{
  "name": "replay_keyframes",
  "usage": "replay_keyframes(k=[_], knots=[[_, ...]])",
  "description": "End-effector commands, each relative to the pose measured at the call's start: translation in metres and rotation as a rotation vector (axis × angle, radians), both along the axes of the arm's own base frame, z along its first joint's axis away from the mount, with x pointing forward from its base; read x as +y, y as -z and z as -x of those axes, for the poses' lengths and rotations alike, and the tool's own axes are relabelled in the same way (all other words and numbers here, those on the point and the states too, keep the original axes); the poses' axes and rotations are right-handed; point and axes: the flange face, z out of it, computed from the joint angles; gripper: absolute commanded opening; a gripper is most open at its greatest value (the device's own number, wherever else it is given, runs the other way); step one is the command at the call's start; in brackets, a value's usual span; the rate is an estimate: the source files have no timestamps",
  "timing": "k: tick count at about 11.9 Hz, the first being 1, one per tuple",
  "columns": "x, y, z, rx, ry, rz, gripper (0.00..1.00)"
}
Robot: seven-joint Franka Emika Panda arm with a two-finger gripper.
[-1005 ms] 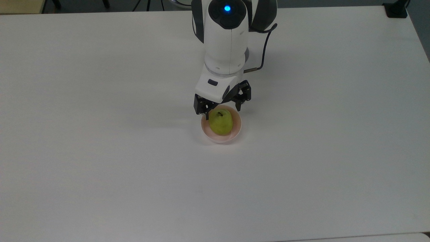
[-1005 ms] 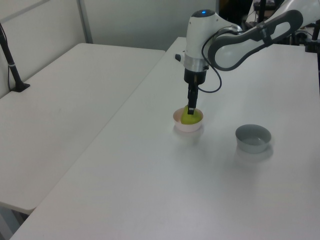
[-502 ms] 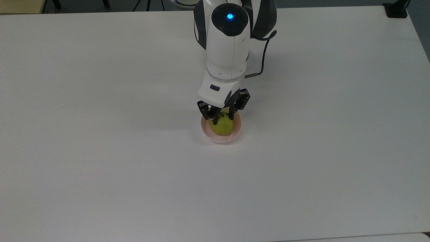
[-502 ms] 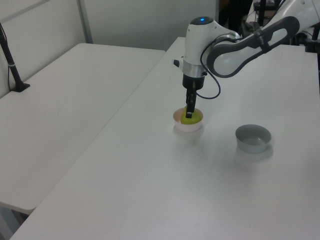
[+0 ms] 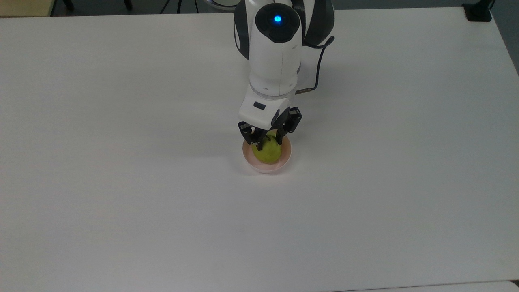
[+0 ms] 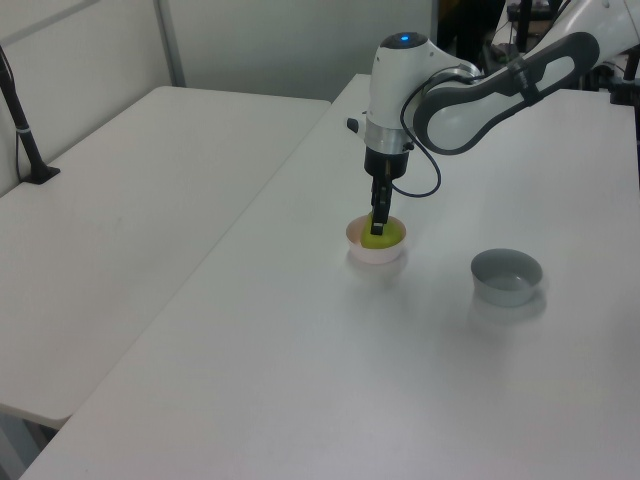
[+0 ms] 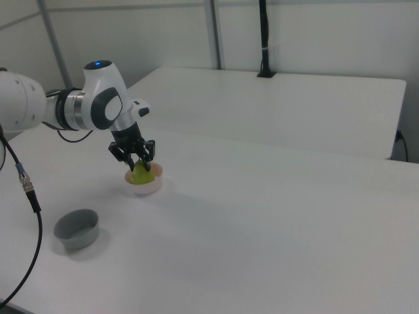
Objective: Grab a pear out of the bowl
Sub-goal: 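Close the gripper around the green pear, then lift the pear out of the pink bowl and carry it sideways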
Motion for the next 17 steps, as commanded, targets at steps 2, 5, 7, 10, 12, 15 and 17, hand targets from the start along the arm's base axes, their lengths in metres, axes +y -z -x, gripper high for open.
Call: replay_keyframes(k=[2,5,7,10,12,15,17], knots=[[-0.006,-0.043,0.01,-0.02,0.027,0.0,0.0],[-0.011,-0.082,0.018,-0.012,0.036,0.001,0.0],[-0.025,-0.112,0.024,-0.009,0.059,0.0,0.0],[-0.044,-0.152,0.041,0.005,0.086,0.002,0.0],[-0.058,-0.177,0.054,0.023,0.116,-0.02,0.0],[-0.088,-0.215,0.083,0.079,0.164,-0.05,0.0],[-0.111,-0.232,0.096,0.082,0.173,-0.073,0.0]])
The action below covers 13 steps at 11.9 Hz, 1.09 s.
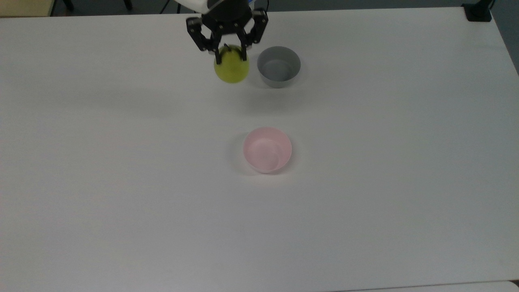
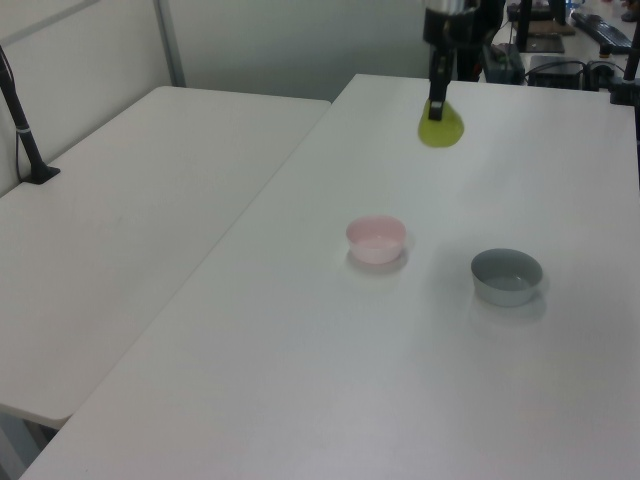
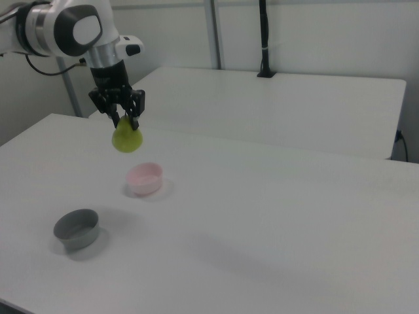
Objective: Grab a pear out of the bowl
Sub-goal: 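Lift the pear out of the pink bowl and carry it sideways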
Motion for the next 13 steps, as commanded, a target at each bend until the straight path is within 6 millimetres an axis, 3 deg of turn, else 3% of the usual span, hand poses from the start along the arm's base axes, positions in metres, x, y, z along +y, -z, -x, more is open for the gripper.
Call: replay_keyframes(k=[1,4,7,10,13], knots=[[-0.025,-0.022,0.025,0.015,-0.002,-0.041,0.0],[-0.056,-0.027,0.027,0.005,-0.002,-0.038,0.0],[-0.099,-0.03,0.028,-0.009,-0.029,-0.029,0.0],[-0.138,-0.012,0.019,0.004,-0.063,-0.024,0.0],[-0.168,0.007,-0.006,-0.005,-0.034,-0.015,0.0]])
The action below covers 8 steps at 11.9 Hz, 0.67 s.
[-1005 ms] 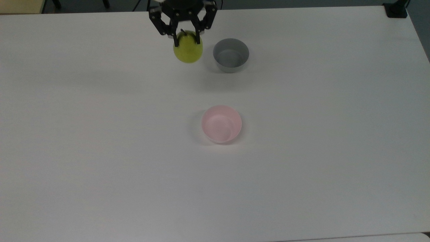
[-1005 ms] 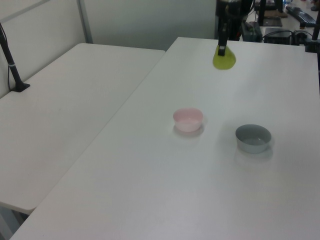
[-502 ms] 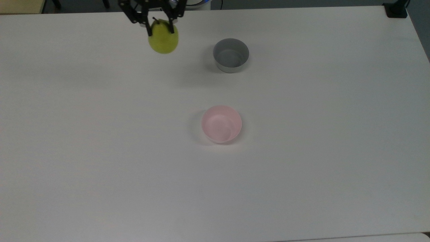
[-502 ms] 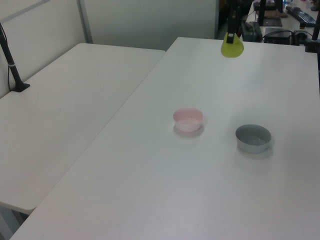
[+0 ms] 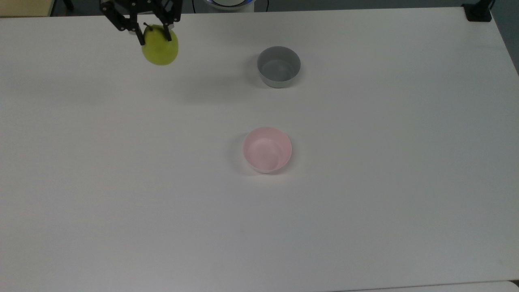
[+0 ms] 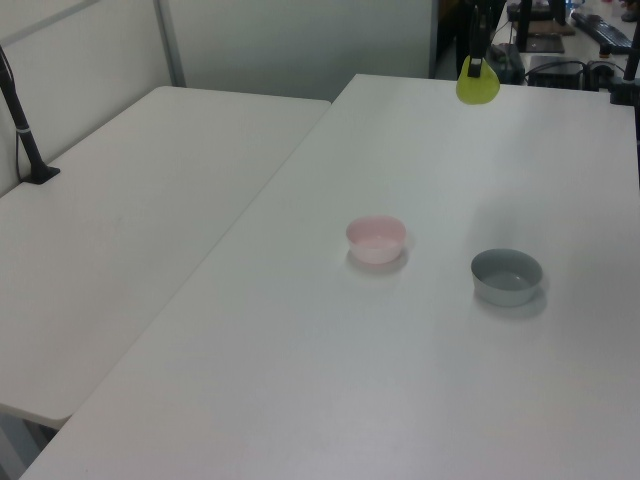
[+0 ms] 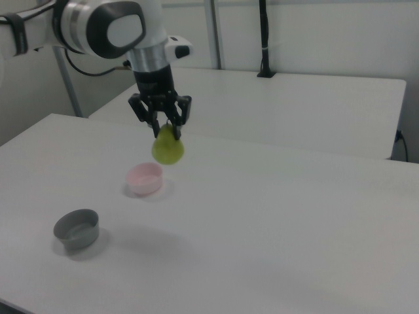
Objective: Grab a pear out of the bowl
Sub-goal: 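Lift the pear out of the pink bowl and carry it sideways, then lower the held pear onto the bare table beside the bowls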
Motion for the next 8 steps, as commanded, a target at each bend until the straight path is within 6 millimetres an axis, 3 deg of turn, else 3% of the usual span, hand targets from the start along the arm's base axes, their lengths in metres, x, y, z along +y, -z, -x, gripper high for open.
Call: replay_keyframes(k=[1,4,7,8], knots=[[-0.028,0.027,-0.03,-0.018,0.006,-0.006,0.0],[-0.039,0.067,-0.062,-0.088,0.031,0.018,0.0],[-0.051,0.095,-0.077,-0.11,0.05,0.032,0.0],[-0.052,0.114,-0.085,-0.119,0.051,0.037,0.0]])
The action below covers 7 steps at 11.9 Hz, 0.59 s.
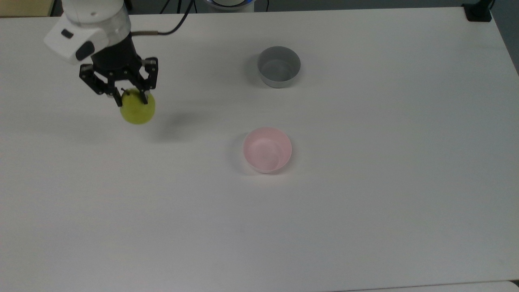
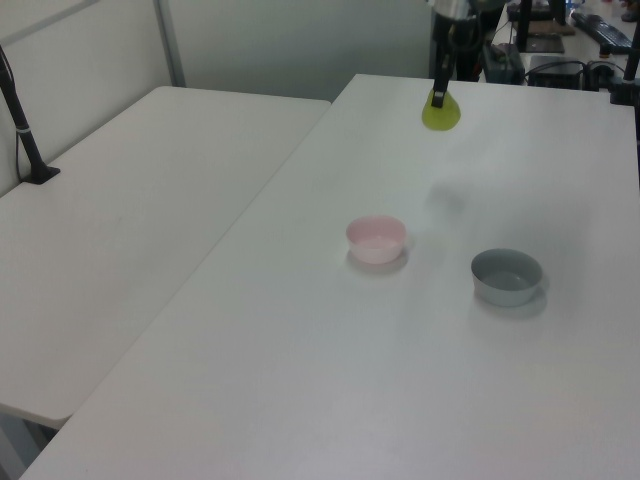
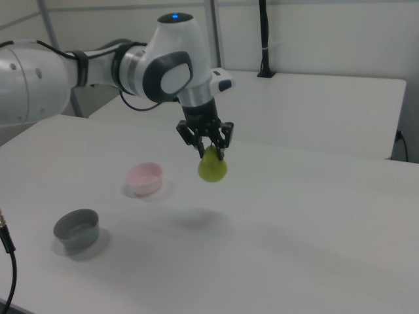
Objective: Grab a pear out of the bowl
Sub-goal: 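Lower the held pear onto the bare table beside the bowls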
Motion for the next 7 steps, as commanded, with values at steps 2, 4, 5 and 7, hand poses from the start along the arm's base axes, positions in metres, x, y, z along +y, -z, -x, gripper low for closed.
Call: replay_keyframes(k=[2,4,5,7], knots=[[-0.008,0.041,-0.028,-0.06,0.005,0.01,0.0],[-0.016,0.075,-0.036,-0.058,0.015,0.011,0.0],[-0.019,0.092,-0.042,-0.069,0.018,0.017,0.0],[-0.024,0.104,-0.045,-0.078,0.017,0.022,0.0]])
